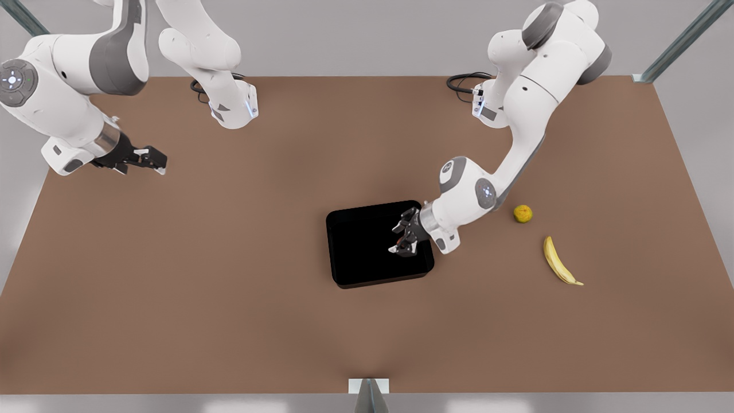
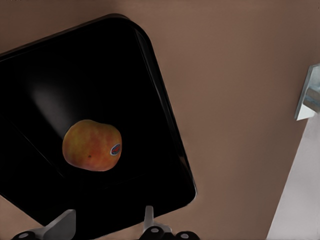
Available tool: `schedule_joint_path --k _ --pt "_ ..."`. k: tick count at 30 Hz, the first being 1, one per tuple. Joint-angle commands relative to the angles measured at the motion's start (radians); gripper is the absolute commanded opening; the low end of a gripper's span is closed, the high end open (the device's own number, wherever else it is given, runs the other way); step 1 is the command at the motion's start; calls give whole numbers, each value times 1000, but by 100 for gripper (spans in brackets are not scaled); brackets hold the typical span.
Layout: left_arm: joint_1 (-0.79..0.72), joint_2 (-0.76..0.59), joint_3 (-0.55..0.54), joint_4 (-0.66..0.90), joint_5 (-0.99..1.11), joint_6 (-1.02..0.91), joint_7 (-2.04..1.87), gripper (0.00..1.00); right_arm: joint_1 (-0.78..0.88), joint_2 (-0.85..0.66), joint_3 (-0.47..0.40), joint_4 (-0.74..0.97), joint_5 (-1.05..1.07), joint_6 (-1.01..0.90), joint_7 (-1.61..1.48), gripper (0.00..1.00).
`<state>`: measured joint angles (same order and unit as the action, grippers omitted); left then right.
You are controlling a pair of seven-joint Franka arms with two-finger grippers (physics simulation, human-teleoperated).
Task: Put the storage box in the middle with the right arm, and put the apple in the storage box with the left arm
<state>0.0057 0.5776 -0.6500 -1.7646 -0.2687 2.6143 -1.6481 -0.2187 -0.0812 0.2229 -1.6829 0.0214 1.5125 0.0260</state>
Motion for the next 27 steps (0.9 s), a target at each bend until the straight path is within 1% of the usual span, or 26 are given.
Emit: schedule_joint_path --k 1,3,4,5,6,7,8,10,11,12,13,14,16,17,18,19,20,21,23,24,27 --pt "0 2 0 1 59 1 -9 100 -2 0 0 2 0 0 0 100" --pt "0 -7 -2 2 59 9 -35 100 -1 0 0 6 -1 2 0 100" --pt "0 -21 7 37 57 -19 -35 100 2 0 0 3 -1 2 0 100" --pt "0 -32 18 102 55 -121 -30 100 2 0 0 5 0 2 0 100" --pt "2 -38 72 169 49 -174 -24 100 1 -2 0 3 -1 2 0 100" --pt "0 -74 130 185 23 -197 -25 100 1 -2 0 3 -1 2 0 100" --pt "-3 -119 216 205 36 -269 -3 100 1 0 0 2 -1 2 0 100" --pt "-7 -202 302 203 80 -463 463 100 -1 0 0 3 -1 2 0 100" --pt "-12 -235 322 198 222 -572 686 100 -1 0 0 2 -1 2 0 100" --pt "-12 -263 323 188 281 -619 827 100 1 0 0 2 -1 2 0 100" --pt "-18 -320 357 139 296 -645 977 100 1 -2 0 3 -1 2 0 100" --pt "-69 -384 437 82 296 -657 1079 100 1 -3 0 3 -1 2 0 100" --pt "-72 -429 510 79 264 -761 1273 100 1 -5 0 6 0 2 0 100" --pt "-72 -470 578 93 244 -911 1432 100 -1 -5 0 6 0 2 0 100" --pt "-70 -484 598 146 240 -1006 1481 100 -1 -5 0 6 0 2 0 100" --pt "-69 -473 627 224 226 -1103 1556 100 -1 -5 0 8 0 2 0 100" --pt "-66 -476 639 246 227 -1142 1616 100 1 -6 0 8 0 2 0 100" --pt "-66 -469 670 270 230 -1129 1621 100 1 -6 0 6 0 3 0 100" --pt "-64 -352 656 404 227 -1155 1619 100 2 -5 1 6 -1 5 0 100" --pt "-62 -323 656 441 226 -1163 1617 100 1 -5 1 3 -1 14 0 100" --pt "-59 -309 655 448 224 -1165 1616 100 7 -2 3 0 -1 17 -1 100"
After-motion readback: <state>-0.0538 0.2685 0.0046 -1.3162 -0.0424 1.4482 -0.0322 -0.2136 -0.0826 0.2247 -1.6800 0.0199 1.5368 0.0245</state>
